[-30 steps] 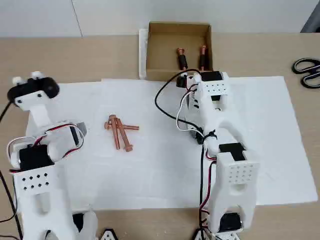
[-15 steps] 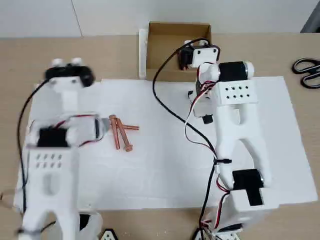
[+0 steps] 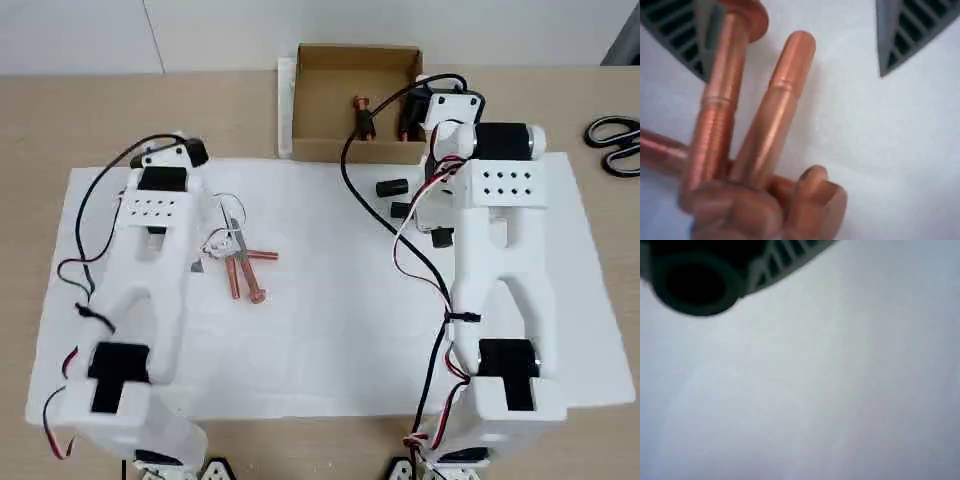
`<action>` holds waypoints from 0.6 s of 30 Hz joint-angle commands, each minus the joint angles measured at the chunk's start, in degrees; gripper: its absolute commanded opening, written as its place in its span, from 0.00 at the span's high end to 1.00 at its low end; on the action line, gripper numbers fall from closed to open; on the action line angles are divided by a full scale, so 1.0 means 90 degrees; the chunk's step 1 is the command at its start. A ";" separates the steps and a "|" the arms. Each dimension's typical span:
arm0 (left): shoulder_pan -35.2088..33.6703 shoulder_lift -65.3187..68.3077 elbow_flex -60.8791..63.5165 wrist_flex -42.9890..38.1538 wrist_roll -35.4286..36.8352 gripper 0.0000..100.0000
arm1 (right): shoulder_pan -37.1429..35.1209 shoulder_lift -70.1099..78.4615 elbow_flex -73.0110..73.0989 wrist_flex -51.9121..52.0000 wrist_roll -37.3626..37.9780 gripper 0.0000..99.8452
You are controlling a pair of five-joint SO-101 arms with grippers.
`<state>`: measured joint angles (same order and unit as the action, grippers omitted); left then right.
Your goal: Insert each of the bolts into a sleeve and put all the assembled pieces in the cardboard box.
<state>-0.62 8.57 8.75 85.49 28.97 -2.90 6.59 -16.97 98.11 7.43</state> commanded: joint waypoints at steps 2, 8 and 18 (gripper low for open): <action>0.0000 0.0264 -0.0298 -0.0010 0.0098 0.80 | 0.0054 -0.0386 -0.0068 0.0122 -0.0088 1.00; 0.0000 0.0576 -0.0298 -0.0225 0.0107 0.80 | 0.0054 -0.0366 -0.0068 0.0122 -0.0088 1.00; 0.0049 0.0918 -0.0308 -0.0733 0.0107 0.90 | 0.0034 -0.0357 -0.0068 0.0122 -0.0098 1.00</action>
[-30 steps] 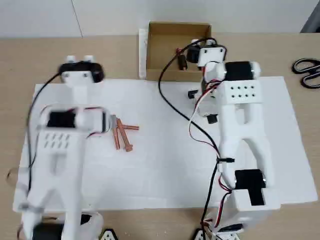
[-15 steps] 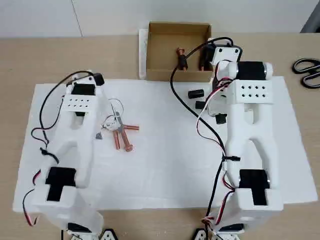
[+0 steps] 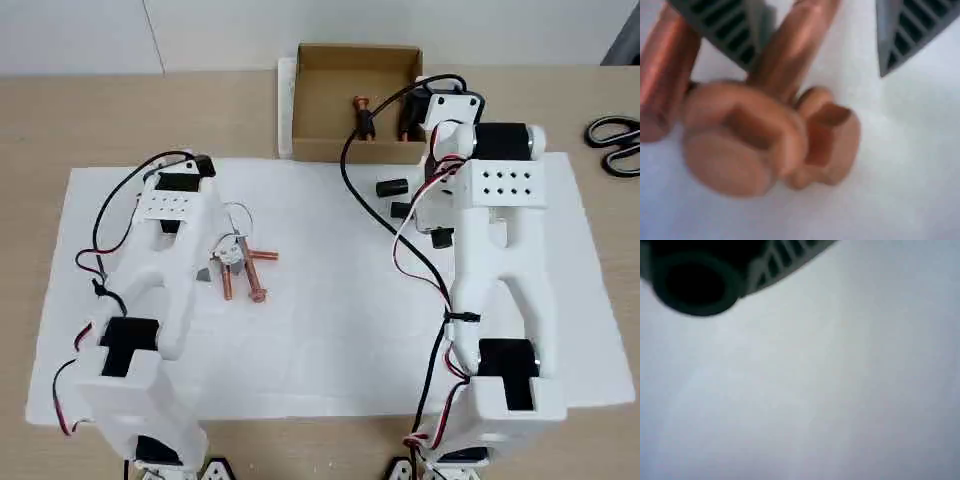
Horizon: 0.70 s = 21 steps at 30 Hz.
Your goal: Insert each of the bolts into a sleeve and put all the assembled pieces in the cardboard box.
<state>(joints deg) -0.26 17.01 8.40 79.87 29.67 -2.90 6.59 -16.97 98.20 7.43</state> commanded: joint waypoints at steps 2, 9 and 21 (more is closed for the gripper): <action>0.0010 0.0010 -0.0269 -0.0078 0.0029 0.91 | 0.0034 -0.0347 -0.0068 0.0112 -0.0098 1.00; 0.0420 -0.0039 -0.0278 -0.0068 0.0029 1.00 | 0.0024 -0.0347 -0.0068 0.0112 -0.0098 1.00; 0.1074 -0.0049 -0.1226 0.1123 0.0000 0.99 | 0.0024 -0.0386 0.0332 0.0073 -0.0098 1.00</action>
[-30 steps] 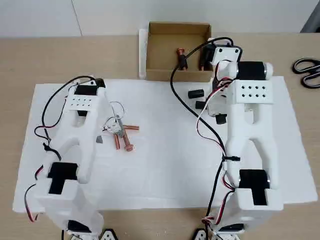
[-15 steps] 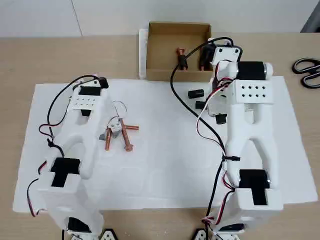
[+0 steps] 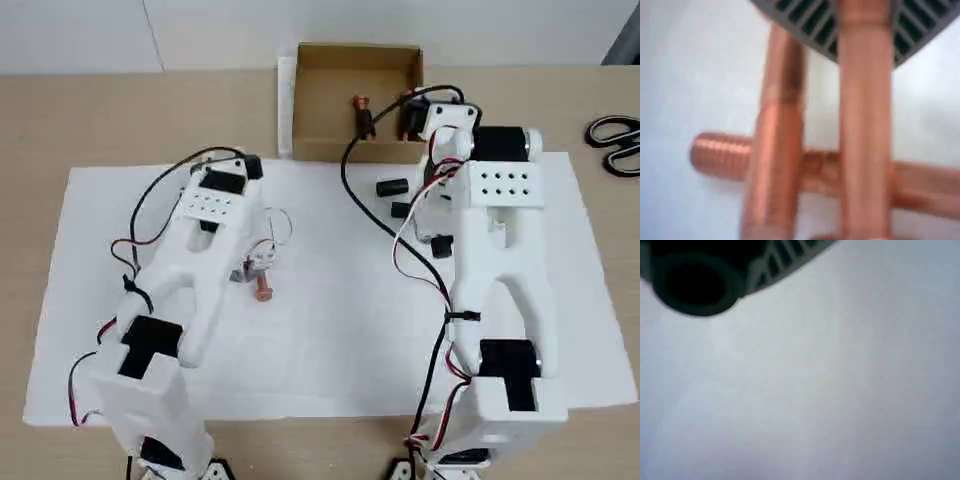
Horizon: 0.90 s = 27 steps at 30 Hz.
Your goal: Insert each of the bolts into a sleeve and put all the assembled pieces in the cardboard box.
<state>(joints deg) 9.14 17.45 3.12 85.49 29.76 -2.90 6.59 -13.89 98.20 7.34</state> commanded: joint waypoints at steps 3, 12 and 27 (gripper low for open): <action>0.0020 -0.0098 -0.1021 0.0918 -0.0020 0.99 | 0.0024 -0.0386 -0.0010 0.0063 -0.0088 1.00; 0.0029 -0.0049 -0.1099 0.1026 -0.0029 0.99 | 0.0024 -0.0386 -0.0010 0.0063 -0.0088 1.00; 0.0029 -0.0029 -0.1031 0.1114 -0.0371 0.99 | 0.0024 -0.0386 -0.0010 0.0063 -0.0088 1.00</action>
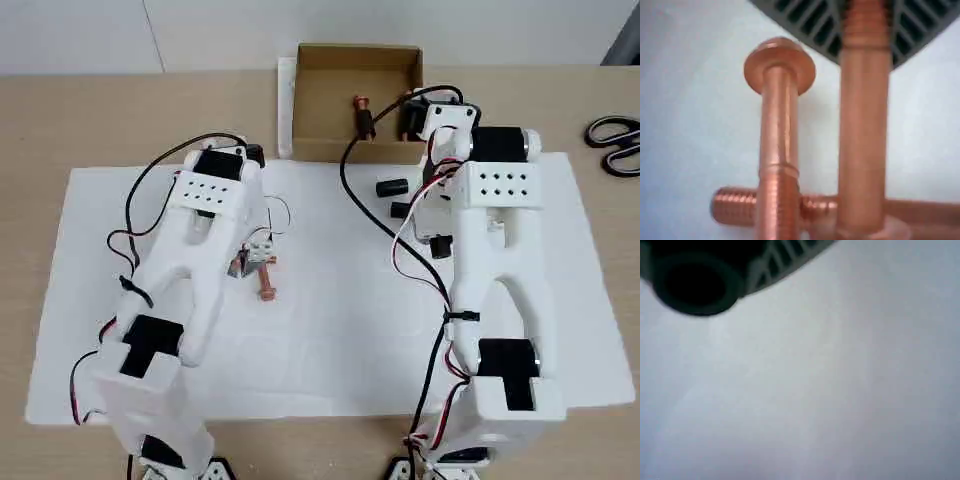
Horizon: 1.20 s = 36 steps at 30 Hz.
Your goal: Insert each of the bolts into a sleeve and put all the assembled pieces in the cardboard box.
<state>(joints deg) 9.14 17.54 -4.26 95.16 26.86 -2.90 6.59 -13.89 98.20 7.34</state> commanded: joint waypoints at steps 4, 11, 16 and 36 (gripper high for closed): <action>0.0059 -0.0068 -0.0171 0.0029 -0.0068 0.99 | 0.0024 -0.0386 -0.0010 0.0063 -0.0088 1.00; 0.0039 -0.0107 -0.0415 0.0039 -0.0068 0.99 | 0.0024 -0.0386 -0.0010 0.0063 -0.0088 1.00; 0.0029 -0.0117 -0.0991 0.0293 -0.0068 0.99 | 0.0024 -0.0386 -0.0010 0.0063 -0.0088 1.00; 0.0020 -0.0088 -0.1040 0.0547 -0.1514 0.99 | 0.0024 -0.0366 -0.0010 0.0063 -0.0088 1.00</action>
<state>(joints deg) 9.23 17.63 -13.23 99.30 14.46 -2.90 6.59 -13.89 98.20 7.34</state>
